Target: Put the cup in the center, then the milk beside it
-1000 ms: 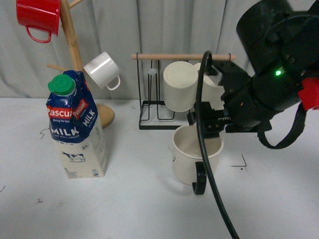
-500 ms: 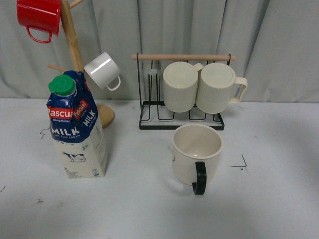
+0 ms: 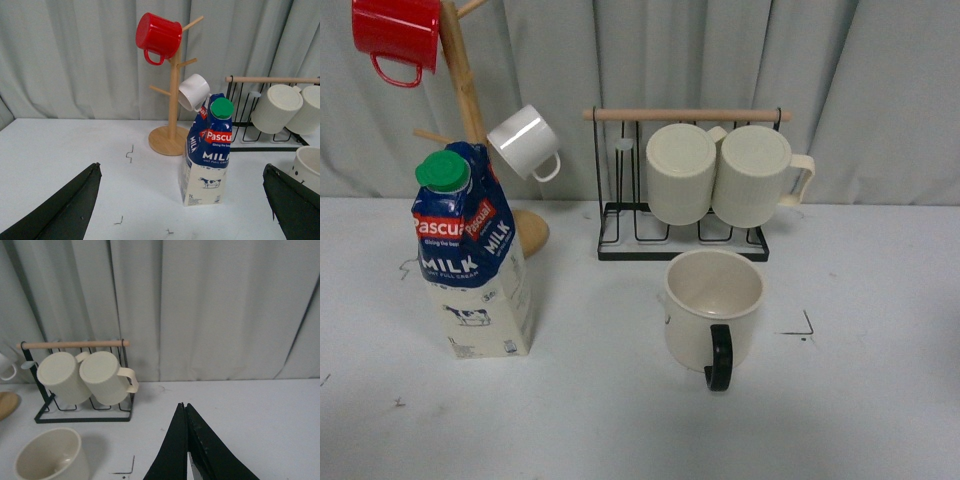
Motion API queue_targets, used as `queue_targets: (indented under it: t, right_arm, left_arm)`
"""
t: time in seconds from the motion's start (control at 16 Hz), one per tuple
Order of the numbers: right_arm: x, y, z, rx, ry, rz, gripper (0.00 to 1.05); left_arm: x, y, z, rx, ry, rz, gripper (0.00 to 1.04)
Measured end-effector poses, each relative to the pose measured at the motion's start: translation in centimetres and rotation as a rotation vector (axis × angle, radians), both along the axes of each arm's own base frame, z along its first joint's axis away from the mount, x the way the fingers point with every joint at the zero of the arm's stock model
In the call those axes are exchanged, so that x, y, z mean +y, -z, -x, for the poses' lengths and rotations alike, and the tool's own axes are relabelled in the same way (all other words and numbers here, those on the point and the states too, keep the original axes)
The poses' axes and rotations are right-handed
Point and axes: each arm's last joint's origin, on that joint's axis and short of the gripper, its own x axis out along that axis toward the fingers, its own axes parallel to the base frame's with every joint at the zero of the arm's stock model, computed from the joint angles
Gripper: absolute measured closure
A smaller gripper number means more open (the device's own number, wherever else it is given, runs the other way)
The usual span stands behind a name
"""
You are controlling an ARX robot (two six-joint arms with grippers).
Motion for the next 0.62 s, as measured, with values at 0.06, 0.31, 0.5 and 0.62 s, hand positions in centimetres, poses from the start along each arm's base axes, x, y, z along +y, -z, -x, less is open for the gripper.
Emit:
queue_targets:
  t: [0.06,0.31,0.5,0.62]
  right_arm:
    - [-0.4,0.6,0.6,0.013,0.016,0.0,1.03]
    - [-0.5,1.6,2.7,0.008,0.019,0.0,1.03]
    - [-0.5,2.2,3.9,0.01,0.019,0.0,1.03]
    - [-0.5,2.5,4.7,0.011,0.019,0.0,1.03]
  left_arm:
    - [0.0,0.0,0.0,0.0,-0.003,0.0,0.07]
    - [0.0,0.0,0.0,0.0,-0.001,0.0,0.07]
    - [0.0,0.0,0.0,0.0,-0.001,0.0,0.07]
    - [0.0,0.0,0.0,0.0,-0.001,0.0,0.07]
